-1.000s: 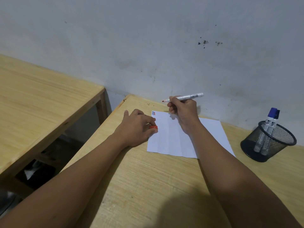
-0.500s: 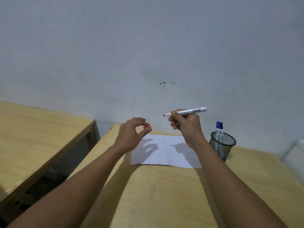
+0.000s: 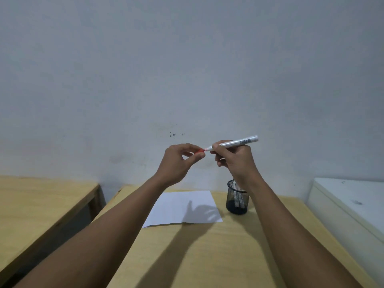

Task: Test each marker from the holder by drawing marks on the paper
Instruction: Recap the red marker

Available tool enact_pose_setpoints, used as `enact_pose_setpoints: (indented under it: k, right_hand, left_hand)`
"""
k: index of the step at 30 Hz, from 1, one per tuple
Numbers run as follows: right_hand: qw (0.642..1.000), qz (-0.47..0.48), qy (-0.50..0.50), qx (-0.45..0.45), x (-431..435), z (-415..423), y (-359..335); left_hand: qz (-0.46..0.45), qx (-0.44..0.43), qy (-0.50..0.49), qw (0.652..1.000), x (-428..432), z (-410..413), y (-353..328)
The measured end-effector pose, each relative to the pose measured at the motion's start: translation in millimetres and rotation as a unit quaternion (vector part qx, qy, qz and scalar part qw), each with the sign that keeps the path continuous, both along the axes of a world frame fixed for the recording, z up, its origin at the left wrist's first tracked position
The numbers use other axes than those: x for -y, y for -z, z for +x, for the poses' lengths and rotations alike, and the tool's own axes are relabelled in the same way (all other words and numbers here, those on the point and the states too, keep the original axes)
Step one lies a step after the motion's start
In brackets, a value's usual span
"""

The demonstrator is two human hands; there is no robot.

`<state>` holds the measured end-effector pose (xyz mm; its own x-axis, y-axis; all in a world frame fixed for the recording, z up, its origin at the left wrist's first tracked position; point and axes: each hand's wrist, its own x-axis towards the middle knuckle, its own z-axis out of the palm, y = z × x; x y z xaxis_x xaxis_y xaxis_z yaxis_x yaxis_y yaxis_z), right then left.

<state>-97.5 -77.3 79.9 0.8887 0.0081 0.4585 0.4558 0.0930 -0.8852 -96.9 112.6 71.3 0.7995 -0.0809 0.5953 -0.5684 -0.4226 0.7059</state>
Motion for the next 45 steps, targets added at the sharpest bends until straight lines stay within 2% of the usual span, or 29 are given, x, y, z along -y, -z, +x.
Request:
enact_pose_setpoints:
  k: [8, 15, 17, 22, 25, 29, 33, 35, 39, 45]
  right_hand:
    - [0.999, -0.038, -0.007, -0.007, 20, -17, -14]
    - [0.998, -0.016, 0.032, -0.059, 17, -19, -10]
    - [0.995, -0.011, 0.04, -0.089, 14, -20, -8]
    - [0.976, -0.004, 0.163, -0.147, 12, -18, 0]
    - [0.966, -0.079, 0.229, -0.09, 21, -19, 1]
    - [0.953, -0.213, 0.214, -0.016, 43, -15, -2]
    - [0.937, -0.295, 0.185, -0.004, 56, -15, -11]
    - [0.924, -0.322, 0.205, -0.005, 61, -13, -10]
    - [0.912, -0.33, 0.245, -0.01, 70, 4, -1]
    - [0.927, -0.28, 0.248, -0.042, 78, 43, 25]
  left_hand:
    - [0.029, 0.037, 0.024, 0.999, 24, -12, -21]
    - [0.079, 0.16, -0.024, 0.984, 34, -14, -21]
    - [0.1, 0.171, -0.029, 0.98, 33, -13, -18]
    - [0.039, 0.082, -0.007, 0.996, 29, -7, -25]
    - [0.021, 0.034, 0.02, 0.999, 33, -3, -30]
    - [-0.029, -0.022, 0.063, 0.997, 49, 4, -33]
    - [-0.047, -0.049, 0.072, 0.995, 69, 16, -31]
    - [-0.052, -0.068, 0.075, 0.994, 80, 22, -30]
    - [-0.051, -0.092, 0.072, 0.992, 99, 34, -27]
    - [-0.01, -0.093, 0.028, 0.995, 109, 61, -4]
